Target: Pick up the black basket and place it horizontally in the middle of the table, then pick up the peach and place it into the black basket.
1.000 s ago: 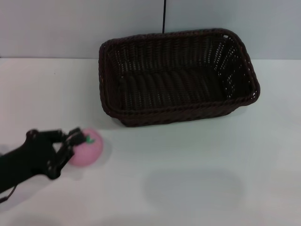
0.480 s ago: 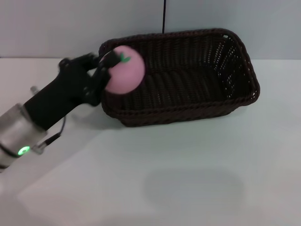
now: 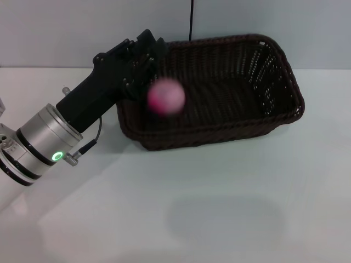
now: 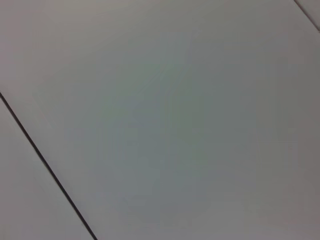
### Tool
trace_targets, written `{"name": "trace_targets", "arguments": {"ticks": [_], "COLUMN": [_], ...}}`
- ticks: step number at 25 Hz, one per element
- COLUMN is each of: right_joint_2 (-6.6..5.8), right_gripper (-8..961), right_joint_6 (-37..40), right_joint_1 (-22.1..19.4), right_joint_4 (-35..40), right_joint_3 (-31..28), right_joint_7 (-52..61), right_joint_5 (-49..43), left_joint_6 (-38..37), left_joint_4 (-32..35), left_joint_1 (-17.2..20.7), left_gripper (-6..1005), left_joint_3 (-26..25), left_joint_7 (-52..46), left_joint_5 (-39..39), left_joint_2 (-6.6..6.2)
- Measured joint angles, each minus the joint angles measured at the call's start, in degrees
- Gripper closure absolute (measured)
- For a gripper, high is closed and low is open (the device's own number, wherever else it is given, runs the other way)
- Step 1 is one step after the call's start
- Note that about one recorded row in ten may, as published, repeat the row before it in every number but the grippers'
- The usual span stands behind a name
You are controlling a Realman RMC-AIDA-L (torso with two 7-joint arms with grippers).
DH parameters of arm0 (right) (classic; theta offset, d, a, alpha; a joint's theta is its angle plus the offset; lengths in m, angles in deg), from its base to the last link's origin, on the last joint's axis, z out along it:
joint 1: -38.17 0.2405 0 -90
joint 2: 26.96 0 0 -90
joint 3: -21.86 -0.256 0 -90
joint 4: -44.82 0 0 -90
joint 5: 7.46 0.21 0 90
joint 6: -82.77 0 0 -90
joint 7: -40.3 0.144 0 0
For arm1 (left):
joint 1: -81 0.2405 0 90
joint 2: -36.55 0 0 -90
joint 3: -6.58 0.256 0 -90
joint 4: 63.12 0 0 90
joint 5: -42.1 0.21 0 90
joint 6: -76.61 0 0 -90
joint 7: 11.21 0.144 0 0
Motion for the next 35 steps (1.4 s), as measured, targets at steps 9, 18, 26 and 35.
{"name": "trace_targets", "arguments": {"ticks": [9, 18, 26, 35], "right_joint_2": [0.36, 0.6, 0.61, 1.29], "right_gripper": [533, 532, 532, 533], "right_joint_6": [-0.1, 0.0, 0.2, 0.2], "right_joint_1": [0.9, 1.1, 1.6, 2.2], "right_joint_4": [-0.1, 0.0, 0.4, 0.1], "right_joint_3": [-0.2, -1.0, -1.7, -4.9], "right_joint_7": [0.0, 0.1, 0.1, -0.2], "right_joint_5": [0.1, 0.6, 0.6, 0.6], "left_joint_6": [-3.1, -5.7, -7.1, -7.1], "left_joint_4": [-0.1, 0.4, -2.4, -2.1], "left_joint_1": [4.3, 12.1, 16.7, 18.1], "left_gripper": [530, 181, 140, 140], "left_joint_3": [-5.1, -18.1, -30.0, -34.9], "left_joint_7": [0.0, 4.0, 9.2, 9.1], "left_joint_5": [-0.4, -0.4, -0.4, -0.4], "left_joint_2": [-0.19, -0.44, -0.3, -0.51]}}
